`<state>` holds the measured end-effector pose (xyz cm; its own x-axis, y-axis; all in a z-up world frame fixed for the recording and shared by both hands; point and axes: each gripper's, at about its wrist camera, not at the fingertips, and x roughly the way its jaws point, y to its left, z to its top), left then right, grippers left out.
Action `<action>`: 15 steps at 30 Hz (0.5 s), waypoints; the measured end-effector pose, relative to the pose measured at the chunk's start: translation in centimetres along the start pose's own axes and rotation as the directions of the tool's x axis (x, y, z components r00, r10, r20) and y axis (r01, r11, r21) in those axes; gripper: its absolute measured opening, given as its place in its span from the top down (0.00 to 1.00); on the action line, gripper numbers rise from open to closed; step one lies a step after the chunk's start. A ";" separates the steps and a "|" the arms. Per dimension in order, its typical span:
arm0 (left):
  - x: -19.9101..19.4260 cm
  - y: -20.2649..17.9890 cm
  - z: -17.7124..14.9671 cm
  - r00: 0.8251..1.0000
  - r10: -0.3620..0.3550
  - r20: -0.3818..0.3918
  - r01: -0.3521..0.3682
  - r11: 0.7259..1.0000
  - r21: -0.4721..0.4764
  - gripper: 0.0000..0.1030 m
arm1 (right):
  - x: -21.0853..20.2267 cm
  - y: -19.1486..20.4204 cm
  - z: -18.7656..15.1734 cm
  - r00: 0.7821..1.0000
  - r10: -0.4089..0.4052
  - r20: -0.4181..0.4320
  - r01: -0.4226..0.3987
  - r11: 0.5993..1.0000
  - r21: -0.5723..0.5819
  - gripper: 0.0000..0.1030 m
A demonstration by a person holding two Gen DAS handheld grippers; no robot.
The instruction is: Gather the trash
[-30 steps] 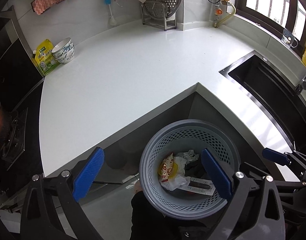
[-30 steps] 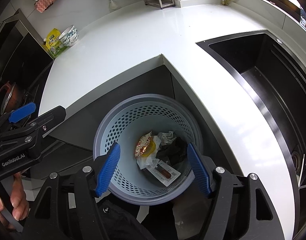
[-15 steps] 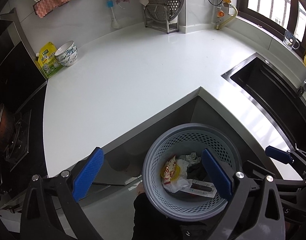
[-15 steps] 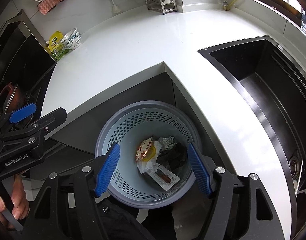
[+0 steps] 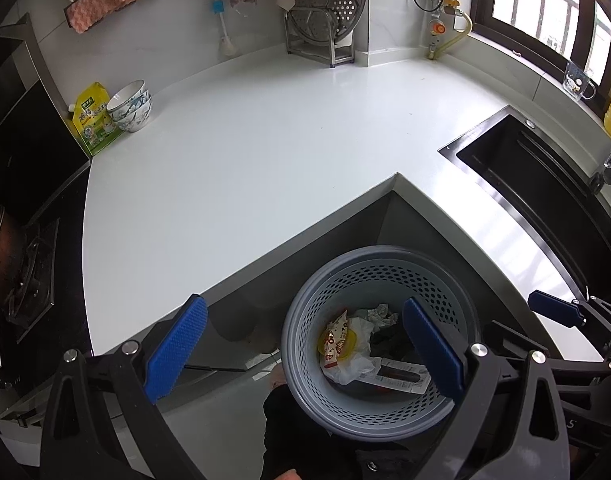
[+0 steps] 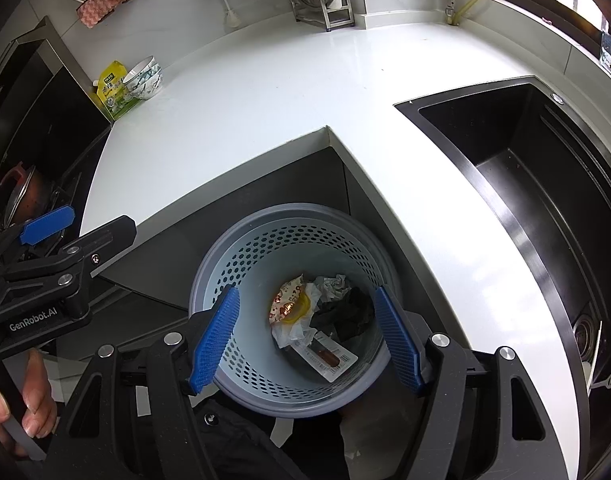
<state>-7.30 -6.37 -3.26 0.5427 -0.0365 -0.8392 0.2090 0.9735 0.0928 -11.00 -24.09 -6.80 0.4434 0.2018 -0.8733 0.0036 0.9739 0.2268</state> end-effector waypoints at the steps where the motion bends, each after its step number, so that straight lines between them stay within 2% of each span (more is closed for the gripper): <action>1: 0.0 0.0 0.0 1.000 0.001 0.000 -0.001 1.000 0.000 0.06 | 0.0 0.0 0.0 1.000 -0.001 0.000 0.001 1.000 -0.001 0.35; 15: 0.2 0.2 -0.1 1.000 -0.004 -0.014 0.004 1.000 -0.007 0.06 | 0.1 0.2 -0.1 1.000 0.001 -0.001 -0.001 1.000 -0.005 0.35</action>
<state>-7.28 -6.16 -3.47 0.5306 -0.0375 -0.8468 0.2054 0.9749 0.0856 -11.05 -23.83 -6.84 0.4426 0.2031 -0.8734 -0.0017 0.9742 0.2257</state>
